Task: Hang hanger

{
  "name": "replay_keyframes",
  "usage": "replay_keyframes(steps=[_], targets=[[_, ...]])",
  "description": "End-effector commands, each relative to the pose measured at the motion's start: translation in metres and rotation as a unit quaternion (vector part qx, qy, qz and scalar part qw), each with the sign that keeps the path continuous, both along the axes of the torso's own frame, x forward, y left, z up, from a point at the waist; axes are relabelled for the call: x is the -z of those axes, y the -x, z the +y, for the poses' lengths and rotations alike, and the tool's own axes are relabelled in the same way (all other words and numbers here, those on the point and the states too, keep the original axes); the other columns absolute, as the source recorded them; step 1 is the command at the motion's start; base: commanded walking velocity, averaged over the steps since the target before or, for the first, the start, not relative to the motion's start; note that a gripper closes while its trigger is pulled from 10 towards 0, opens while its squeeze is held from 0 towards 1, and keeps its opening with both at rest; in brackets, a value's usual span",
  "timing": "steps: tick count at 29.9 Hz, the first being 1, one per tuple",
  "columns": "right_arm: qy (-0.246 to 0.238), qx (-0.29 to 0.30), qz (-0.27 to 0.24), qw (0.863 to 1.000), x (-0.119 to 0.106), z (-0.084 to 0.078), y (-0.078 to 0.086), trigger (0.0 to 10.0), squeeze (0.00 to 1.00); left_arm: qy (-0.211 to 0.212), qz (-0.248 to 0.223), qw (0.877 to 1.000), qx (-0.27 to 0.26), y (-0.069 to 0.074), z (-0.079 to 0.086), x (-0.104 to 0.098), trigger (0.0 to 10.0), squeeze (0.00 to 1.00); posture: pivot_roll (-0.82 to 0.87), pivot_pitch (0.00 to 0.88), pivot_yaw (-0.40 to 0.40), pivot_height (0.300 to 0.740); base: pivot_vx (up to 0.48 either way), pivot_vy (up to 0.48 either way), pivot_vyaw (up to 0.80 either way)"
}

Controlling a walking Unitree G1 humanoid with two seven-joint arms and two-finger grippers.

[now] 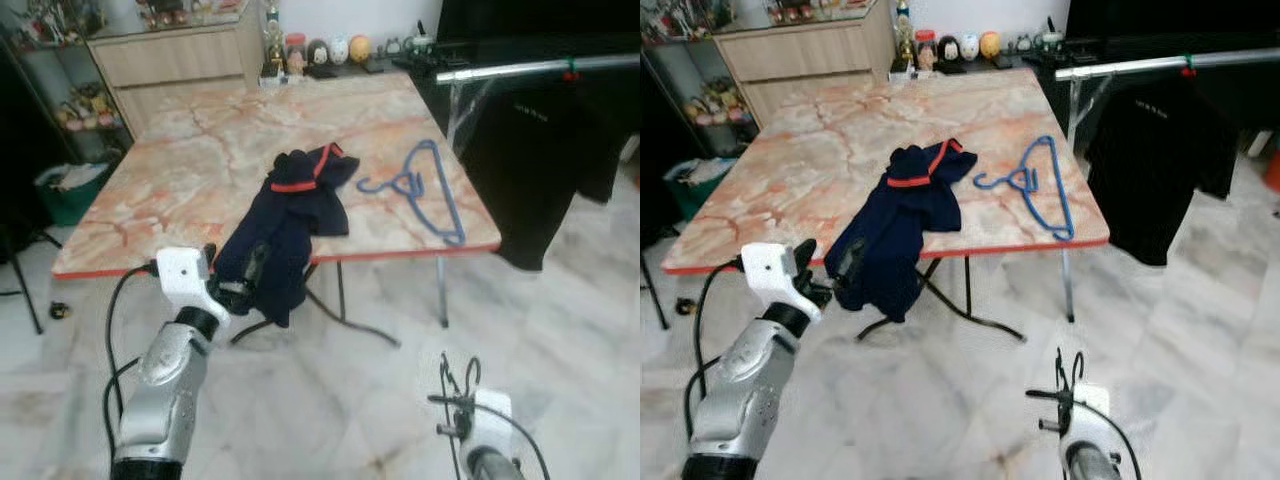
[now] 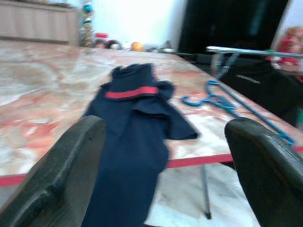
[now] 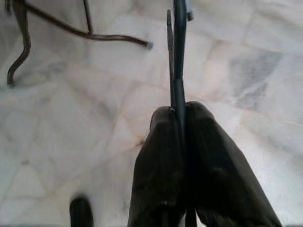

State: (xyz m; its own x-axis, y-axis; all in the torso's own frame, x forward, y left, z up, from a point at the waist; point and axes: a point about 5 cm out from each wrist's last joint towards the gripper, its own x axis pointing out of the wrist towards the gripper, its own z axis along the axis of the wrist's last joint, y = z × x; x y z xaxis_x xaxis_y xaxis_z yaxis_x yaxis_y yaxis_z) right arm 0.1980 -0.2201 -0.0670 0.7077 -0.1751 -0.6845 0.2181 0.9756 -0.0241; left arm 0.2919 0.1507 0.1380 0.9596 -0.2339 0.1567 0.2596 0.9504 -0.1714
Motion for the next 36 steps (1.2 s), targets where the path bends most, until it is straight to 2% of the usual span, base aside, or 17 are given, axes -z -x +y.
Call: replay_keyframes(steps=[1,12,16,32,36], targets=[[-0.003,-0.003,-0.006,1.0,-0.002,0.003,-0.004,10.0,0.0,-0.017,0.002,1.0,-0.007,-0.002,0.005,-0.001,10.0,0.0,0.07,0.0,0.052,0.74,0.0,0.0,0.0],[0.001,-0.009,-0.005,1.0,-0.002,0.003,-0.005,10.0,0.0,-0.024,0.016,1.0,-0.003,-0.003,0.004,0.006,10.0,0.0,0.07,0.0,0.05,0.74,0.0,0.0,0.0],[0.005,-0.014,-0.005,1.0,-0.002,0.003,-0.005,10.0,0.0,-0.033,0.031,0.999,0.001,-0.003,0.004,0.015,10.0,0.0,0.07,0.0,0.05,0.74,0.0,0.0,0.0],[0.022,-0.025,-0.006,0.999,-0.003,0.0,-0.005,10.0,0.0,-0.059,0.069,0.996,-0.005,0.0,0.011,0.042,10.0,0.0,0.06,0.0,0.04,0.74,0.0,0.0,0.8],[0.016,-0.02,-0.007,1.0,-0.003,0.0,-0.005,10.0,0.0,-0.071,0.073,0.995,0.004,0.0,0.009,0.047,10.0,0.0,0.06,0.0,0.039,0.74,0.0,0.0,0.0]])
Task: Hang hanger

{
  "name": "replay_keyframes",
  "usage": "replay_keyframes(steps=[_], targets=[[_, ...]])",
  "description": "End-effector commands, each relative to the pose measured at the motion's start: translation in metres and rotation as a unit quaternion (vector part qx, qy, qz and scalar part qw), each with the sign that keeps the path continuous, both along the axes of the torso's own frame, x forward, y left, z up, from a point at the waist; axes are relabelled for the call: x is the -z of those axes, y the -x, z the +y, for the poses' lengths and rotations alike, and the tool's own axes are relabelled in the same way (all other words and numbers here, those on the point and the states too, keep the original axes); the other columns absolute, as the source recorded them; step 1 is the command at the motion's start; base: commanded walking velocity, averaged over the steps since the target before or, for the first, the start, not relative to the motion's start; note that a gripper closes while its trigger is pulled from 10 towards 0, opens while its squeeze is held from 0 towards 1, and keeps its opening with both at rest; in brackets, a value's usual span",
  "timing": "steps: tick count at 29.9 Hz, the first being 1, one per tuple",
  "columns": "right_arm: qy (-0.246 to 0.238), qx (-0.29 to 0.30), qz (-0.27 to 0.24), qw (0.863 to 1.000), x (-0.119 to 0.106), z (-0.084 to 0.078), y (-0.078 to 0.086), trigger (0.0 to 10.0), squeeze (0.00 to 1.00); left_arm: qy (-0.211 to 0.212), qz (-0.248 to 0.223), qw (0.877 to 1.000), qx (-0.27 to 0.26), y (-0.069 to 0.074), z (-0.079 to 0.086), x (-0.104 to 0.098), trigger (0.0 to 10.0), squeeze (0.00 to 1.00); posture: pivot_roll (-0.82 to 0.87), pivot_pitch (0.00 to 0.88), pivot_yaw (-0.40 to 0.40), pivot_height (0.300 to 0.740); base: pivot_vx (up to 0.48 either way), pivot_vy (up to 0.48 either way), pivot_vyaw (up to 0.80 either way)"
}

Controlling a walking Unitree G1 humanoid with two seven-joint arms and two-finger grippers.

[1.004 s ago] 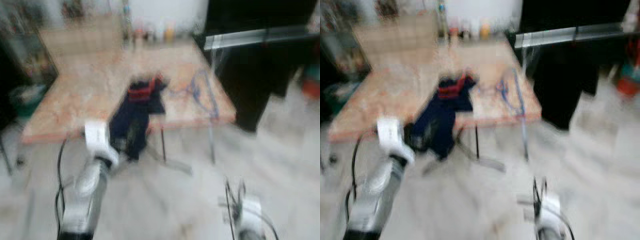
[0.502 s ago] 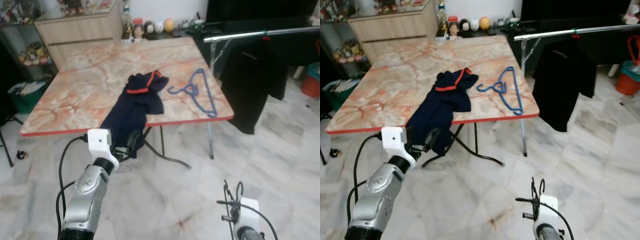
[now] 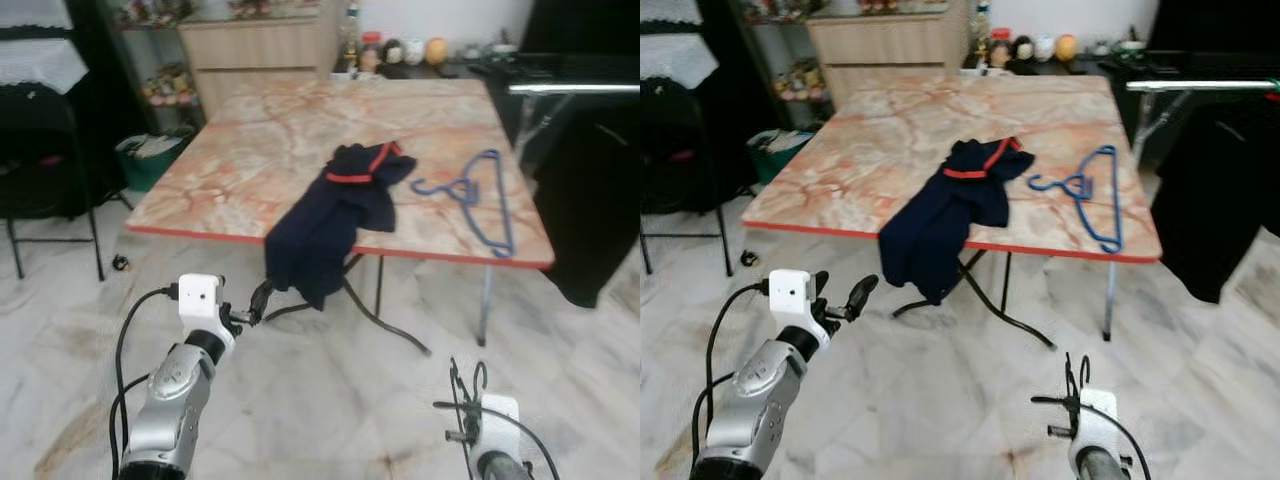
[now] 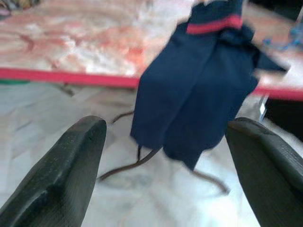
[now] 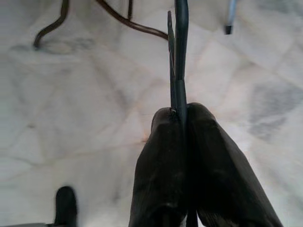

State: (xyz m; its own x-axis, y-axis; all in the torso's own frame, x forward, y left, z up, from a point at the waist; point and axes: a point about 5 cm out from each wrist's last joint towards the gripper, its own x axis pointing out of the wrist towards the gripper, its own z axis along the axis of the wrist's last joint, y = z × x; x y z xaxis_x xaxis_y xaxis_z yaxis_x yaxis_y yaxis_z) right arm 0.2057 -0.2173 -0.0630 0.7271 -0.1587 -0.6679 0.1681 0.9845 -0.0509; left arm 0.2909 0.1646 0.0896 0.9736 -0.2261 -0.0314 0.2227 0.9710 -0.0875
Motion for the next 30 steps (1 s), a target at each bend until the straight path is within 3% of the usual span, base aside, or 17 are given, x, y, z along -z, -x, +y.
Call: replay_keyframes(steps=[1,4,6,7,8,9,10,12,15,19,21,23,24,27,30], targets=[[0.002,0.004,0.001,1.0,0.001,-0.003,0.002,10.0,0.0,-0.006,-0.006,1.0,0.015,0.0,-0.006,0.0,10.0,0.0,0.06,0.0,0.04,0.74,0.0,0.0,0.0],[0.002,0.004,-0.003,1.0,0.0,-0.002,0.002,10.0,0.0,-0.019,-0.005,0.999,0.031,0.0,-0.007,0.002,10.0,0.0,0.06,0.001,0.04,0.74,0.0,0.0,0.0],[0.017,-0.011,-0.056,0.998,-0.014,0.006,-0.02,10.0,0.0,-0.039,-0.005,0.998,0.049,0.0,-0.009,0.004,10.0,0.0,0.06,0.002,0.041,0.74,0.0,0.0,0.0],[0.017,-0.011,-0.056,0.998,-0.014,0.006,-0.02,10.0,0.0,-0.039,-0.005,0.998,0.049,0.0,-0.009,0.004,10.0,0.0,0.06,0.002,0.041,0.74,0.0,0.0,0.0],[0.02,-0.02,-0.072,0.997,-0.02,0.004,-0.028,10.0,0.0,-0.067,-0.006,0.995,0.077,0.001,-0.011,0.005,10.0,0.0,0.06,0.001,0.042,0.74,0.0,0.0,0.0],[0.043,-0.051,-0.069,0.995,-0.023,0.001,-0.031,10.0,0.0,-0.107,-0.011,0.987,0.116,0.003,-0.016,0.007,10.0,0.0,0.06,0.002,0.043,0.74,0.0,0.0,0.0],[0.043,-0.051,-0.069,0.995,-0.023,0.001,-0.031,10.0,0.0,-0.107,-0.011,0.987,0.116,0.003,-0.016,0.007,10.0,0.0,0.06,0.002,0.043,0.74,0.0,0.0,0.0],[0.073,-0.111,-0.076,0.988,-0.028,-0.001,-0.035,10.0,0.0,-0.117,-0.01,0.981,0.152,0.006,-0.019,0.007,10.0,0.0,0.05,0.004,0.045,0.74,0.0,0.0,0.0],[0.078,-0.159,-0.087,0.98,-0.034,-0.008,-0.038,10.0,0.0,-0.132,-0.011,0.977,0.167,0.003,-0.015,0.006,10.0,0.0,0.05,0.004,0.046,0.74,0.0,0.0,0.0],[0.056,-0.227,-0.1,0.967,-0.043,-0.019,-0.038,10.0,0.0,-0.148,-0.011,0.972,0.182,0.0,-0.013,0.005,10.0,0.0,0.04,0.004,0.05,0.74,0.0,0.0,0.0],[0.053,-0.235,-0.101,0.965,-0.044,-0.019,-0.038,10.0,0.0,-0.15,-0.012,0.971,0.184,0.0,-0.013,0.005,10.0,0.0,0.04,0.004,0.05,0.74,0.0,0.0,0.0],[0.028,-0.296,-0.113,0.948,-0.052,-0.022,-0.038,10.0,0.0,-0.165,-0.004,0.964,0.207,0.002,-0.015,0.01,10.0,0.0,0.04,0.004,0.05,0.74,0.0,0.0,0.0],[0.028,-0.296,-0.113,0.948,-0.052,-0.022,-0.038,10.0,0.0,-0.165,-0.004,0.964,0.207,0.002,-0.015,0.01,10.0,0.0,0.04,0.004,0.05,0.74,0.0,0.0,0.0],[-0.005,-0.355,-0.123,0.927,-0.061,-0.024,-0.038,10.0,0.0,-0.187,0.016,0.951,0.247,0.01,-0.017,0.021,10.0,0.0,0.03,0.0,0.048,0.74,0.0,0.0,0.0],[-0.015,-0.383,-0.121,0.916,-0.064,-0.023,-0.038,10.0,0.0,-0.195,0.021,0.948,0.25,0.012,-0.014,0.025,10.0,0.0,0.03,0.0,0.047,0.74,0.0,0.0,0.0]])
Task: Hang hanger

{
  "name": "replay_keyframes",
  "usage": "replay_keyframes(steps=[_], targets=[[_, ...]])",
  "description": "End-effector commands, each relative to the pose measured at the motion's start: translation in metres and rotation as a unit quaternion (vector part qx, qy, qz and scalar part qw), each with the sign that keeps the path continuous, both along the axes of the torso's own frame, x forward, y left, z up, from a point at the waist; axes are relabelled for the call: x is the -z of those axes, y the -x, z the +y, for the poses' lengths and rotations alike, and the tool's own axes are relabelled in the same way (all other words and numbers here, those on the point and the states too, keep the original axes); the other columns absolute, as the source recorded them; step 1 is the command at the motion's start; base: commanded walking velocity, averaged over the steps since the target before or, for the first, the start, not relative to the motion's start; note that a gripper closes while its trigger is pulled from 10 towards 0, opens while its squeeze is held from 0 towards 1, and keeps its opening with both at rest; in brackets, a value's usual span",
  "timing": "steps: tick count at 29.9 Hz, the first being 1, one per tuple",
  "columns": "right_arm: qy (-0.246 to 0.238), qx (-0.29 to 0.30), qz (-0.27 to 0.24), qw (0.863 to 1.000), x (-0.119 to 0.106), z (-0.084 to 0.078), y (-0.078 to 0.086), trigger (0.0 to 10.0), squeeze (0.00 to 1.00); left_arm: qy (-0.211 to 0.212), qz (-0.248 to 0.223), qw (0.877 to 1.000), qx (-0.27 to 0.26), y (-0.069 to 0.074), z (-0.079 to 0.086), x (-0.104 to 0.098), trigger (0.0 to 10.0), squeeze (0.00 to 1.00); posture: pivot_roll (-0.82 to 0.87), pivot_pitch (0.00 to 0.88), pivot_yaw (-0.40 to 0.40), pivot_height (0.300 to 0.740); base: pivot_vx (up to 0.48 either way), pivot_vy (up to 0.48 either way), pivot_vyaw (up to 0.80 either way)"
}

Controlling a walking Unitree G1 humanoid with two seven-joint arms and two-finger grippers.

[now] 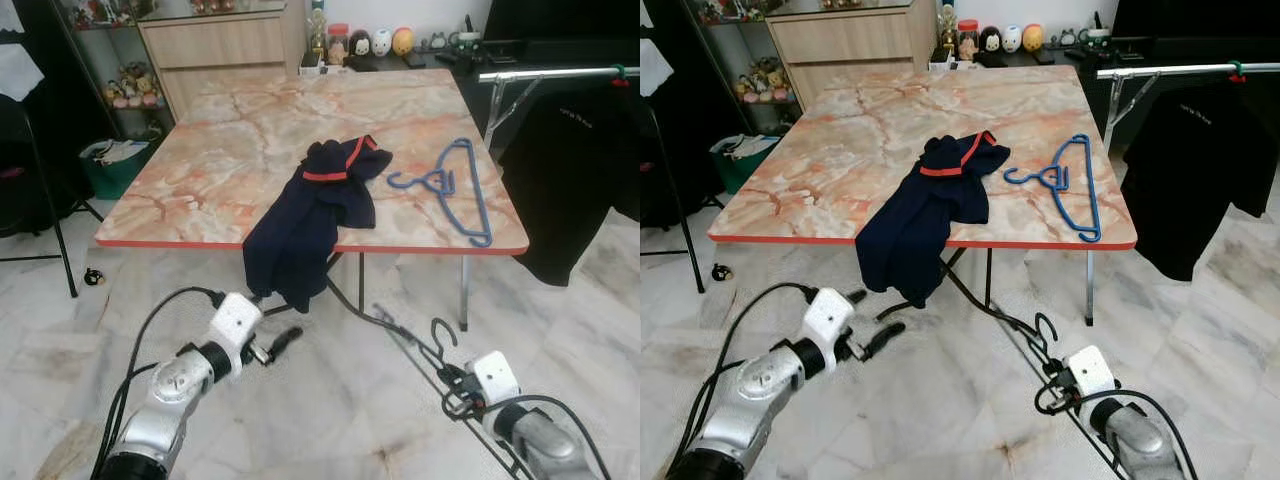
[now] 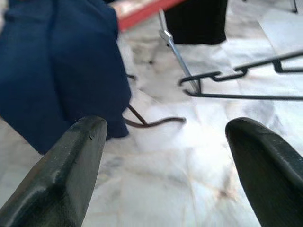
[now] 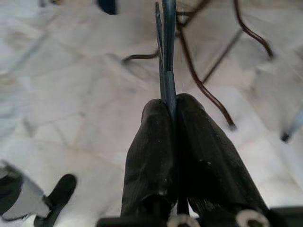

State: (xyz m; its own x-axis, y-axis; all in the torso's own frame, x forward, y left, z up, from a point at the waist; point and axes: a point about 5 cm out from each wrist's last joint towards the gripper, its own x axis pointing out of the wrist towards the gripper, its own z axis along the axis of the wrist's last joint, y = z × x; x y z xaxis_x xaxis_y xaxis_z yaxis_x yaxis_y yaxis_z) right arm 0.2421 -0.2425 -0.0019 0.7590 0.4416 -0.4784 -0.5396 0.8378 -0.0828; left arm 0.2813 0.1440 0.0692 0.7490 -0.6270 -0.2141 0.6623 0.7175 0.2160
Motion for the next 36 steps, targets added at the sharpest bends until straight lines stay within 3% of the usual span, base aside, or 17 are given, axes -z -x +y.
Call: replay_keyframes(steps=[1,4,8,15,21,25,27,32,36], targets=[[-0.01,-0.025,-0.003,1.0,-0.004,0.002,-0.001,10.0,0.0,-0.019,0.005,1.0,0.002,0.003,0.007,0.005,10.0,0.0,0.03,0.0,0.047,0.74,0.0,0.0,0.0],[-0.042,-0.06,0.013,0.997,-0.006,0.007,0.0,10.0,0.0,-0.037,0.006,0.999,0.014,0.005,0.011,0.008,10.0,0.0,0.04,0.0,0.045,0.74,0.0,0.0,0.0],[-0.086,-0.149,0.055,0.984,-0.007,0.017,0.012,10.0,0.0,-0.049,0.005,0.998,0.03,0.006,0.012,0.009,10.0,0.0,0.04,0.0,0.044,0.74,0.0,0.0,0.0],[-0.097,-0.215,0.098,0.967,-0.012,0.015,0.02,10.0,0.0,-0.053,0.004,0.997,0.053,0.006,0.01,0.009,10.0,0.0,0.04,0.0,0.043,0.74,0.0,0.0,0.0],[-0.1,-0.28,0.135,0.945,-0.021,0.007,0.03,10.0,0.0,-0.07,0.038,0.989,0.126,0.016,0.004,0.015,10.0,0.0,0.04,0.0,0.039,0.74,0.0,0.0,0.0],[-0.1,-0.295,0.142,0.94,-0.024,0.006,0.032,10.0,0.0,-0.081,0.05,0.984,0.15,0.019,0.004,0.017,10.0,0.0,0.04,0.0,0.039,0.74,0.0,0.0,0.0],[-0.105,-0.318,0.144,0.931,-0.032,0.008,0.03,10.0,0.0,-0.087,0.075,0.975,0.189,0.021,0.004,0.018,10.0,0.0,0.04,0.0,0.039,0.74,0.0,0.0,0.0],[-0.103,-0.338,0.146,0.924,-0.034,0.014,0.027,10.0,0.0,-0.063,0.121,0.967,0.217,0.022,0.003,0.015,10.0,0.0,0.06,0.0,0.029,0.74,0.0,0.0,0.0],[-0.108,-0.347,0.142,0.921,-0.036,0.02,0.024,10.0,0.0,-0.071,0.134,0.96,0.235,0.024,0.004,0.015,10.0,0.0,0.06,0.0,0.024,0.74,0.0,0.0,0.0]])
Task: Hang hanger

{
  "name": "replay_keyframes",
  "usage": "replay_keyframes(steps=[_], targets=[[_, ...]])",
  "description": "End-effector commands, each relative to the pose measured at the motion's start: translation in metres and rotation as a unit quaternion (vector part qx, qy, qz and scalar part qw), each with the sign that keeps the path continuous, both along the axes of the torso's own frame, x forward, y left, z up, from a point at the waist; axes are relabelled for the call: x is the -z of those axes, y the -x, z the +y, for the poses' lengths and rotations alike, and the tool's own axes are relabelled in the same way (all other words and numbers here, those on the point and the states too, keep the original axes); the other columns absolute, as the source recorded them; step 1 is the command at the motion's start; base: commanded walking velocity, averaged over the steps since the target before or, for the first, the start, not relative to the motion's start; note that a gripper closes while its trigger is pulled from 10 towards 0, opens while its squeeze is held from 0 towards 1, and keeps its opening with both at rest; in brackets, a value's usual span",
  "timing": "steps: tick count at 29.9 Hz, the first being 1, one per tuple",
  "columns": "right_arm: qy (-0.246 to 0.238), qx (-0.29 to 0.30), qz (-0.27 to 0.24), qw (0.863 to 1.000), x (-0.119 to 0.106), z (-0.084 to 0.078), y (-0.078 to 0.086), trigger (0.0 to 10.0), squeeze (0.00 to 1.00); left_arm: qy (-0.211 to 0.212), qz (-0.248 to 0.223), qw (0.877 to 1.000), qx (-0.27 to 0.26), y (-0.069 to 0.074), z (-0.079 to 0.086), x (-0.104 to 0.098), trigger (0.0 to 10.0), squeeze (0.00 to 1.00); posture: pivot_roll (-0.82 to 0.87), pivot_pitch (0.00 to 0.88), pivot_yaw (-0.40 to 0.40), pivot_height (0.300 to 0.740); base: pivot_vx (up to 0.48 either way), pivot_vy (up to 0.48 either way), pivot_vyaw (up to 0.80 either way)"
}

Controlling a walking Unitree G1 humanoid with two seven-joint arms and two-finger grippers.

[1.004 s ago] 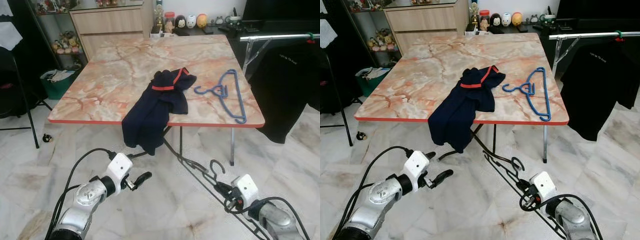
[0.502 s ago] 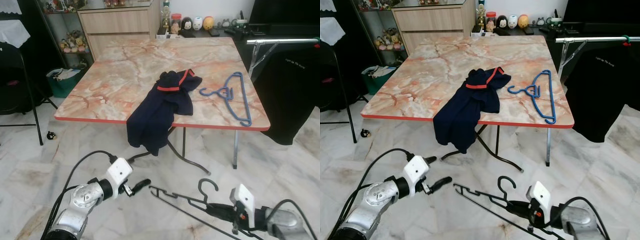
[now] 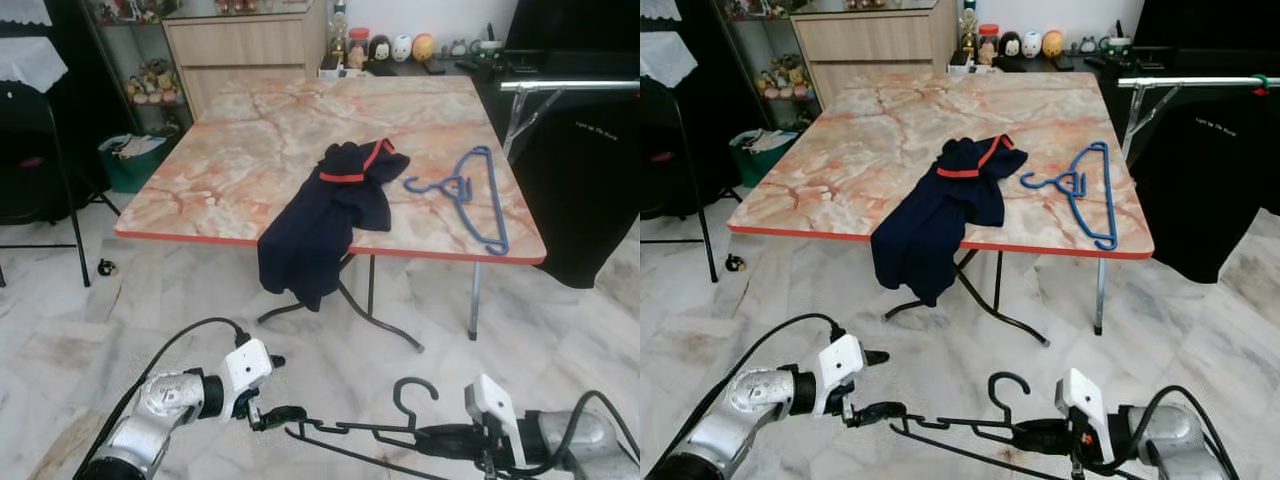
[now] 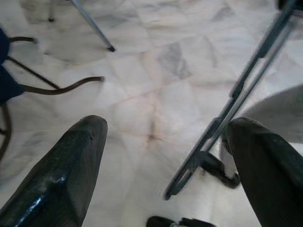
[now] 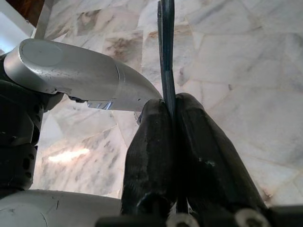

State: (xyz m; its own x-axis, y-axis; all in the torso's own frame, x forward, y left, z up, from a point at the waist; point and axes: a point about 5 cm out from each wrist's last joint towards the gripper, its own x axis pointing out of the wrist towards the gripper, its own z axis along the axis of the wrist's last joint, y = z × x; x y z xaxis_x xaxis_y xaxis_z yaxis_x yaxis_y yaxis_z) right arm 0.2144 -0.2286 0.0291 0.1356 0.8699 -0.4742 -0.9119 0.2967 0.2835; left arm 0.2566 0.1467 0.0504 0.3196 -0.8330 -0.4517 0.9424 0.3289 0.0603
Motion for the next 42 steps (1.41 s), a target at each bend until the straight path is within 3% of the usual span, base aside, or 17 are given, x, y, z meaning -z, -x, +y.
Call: replay_keyframes(steps=[1,5,13,19,24,28,37,42], targets=[[-0.01,-0.016,-0.01,1.0,-0.005,0.008,-0.005,10.0,0.0,-0.005,0.0,1.0,0.013,-0.001,0.001,-0.004,10.0,0.0,0.06,0.0,0.024,0.74,0.0,0.0,0.0],[-0.01,-0.02,-0.016,1.0,-0.008,0.013,-0.009,10.0,0.0,0.028,0.008,1.0,0.009,-0.006,-0.005,-0.013,10.0,0.0,0.06,0.0,0.021,0.74,0.0,0.0,0.0],[-0.009,-0.023,-0.027,0.999,-0.005,0.024,-0.014,10.0,0.0,0.053,0.034,0.998,0.03,-0.005,-0.019,-0.019,10.0,0.0,0.06,0.0,0.019,0.74,0.0,0.0,0.0],[-0.008,0.031,-0.066,0.997,-0.004,0.033,-0.028,10.0,0.0,0.054,0.065,0.995,0.053,0.002,-0.024,-0.018,10.0,0.0,0.06,0.0,0.022,0.74,0.0,0.0,0.0],[-0.041,0.007,-0.062,0.997,-0.009,0.043,-0.027,10.0,0.0,0.057,0.072,0.995,0.046,0.001,-0.024,-0.017,10.0,0.0,0.07,0.0,0.021,0.74,0.0,0.0,0.0],[-0.068,-0.008,-0.058,0.996,-0.014,0.049,-0.027,10.0,0.0,0.095,0.079,0.992,-0.003,-0.007,-0.027,-0.015,10.0,0.0,0.06,0.0,0.021,0.74,0.0,0.0,0.0],[-0.066,-0.021,-0.044,0.997,-0.012,0.049,-0.022,10.0,0.0,0.097,0.09,0.991,-0.007,-0.005,-0.03,-0.011,10.0,0.0,0.06,0.0,0.019,0.74,0.0,0.0,0.0],[-0.069,-0.019,-0.048,0.996,-0.014,0.051,-0.025,10.0,0.0,0.078,0.099,0.992,0.004,-0.004,-0.025,-0.008,10.0,0.0,0.06,0.0,0.021,0.74,0.0,0.0,0.0]])
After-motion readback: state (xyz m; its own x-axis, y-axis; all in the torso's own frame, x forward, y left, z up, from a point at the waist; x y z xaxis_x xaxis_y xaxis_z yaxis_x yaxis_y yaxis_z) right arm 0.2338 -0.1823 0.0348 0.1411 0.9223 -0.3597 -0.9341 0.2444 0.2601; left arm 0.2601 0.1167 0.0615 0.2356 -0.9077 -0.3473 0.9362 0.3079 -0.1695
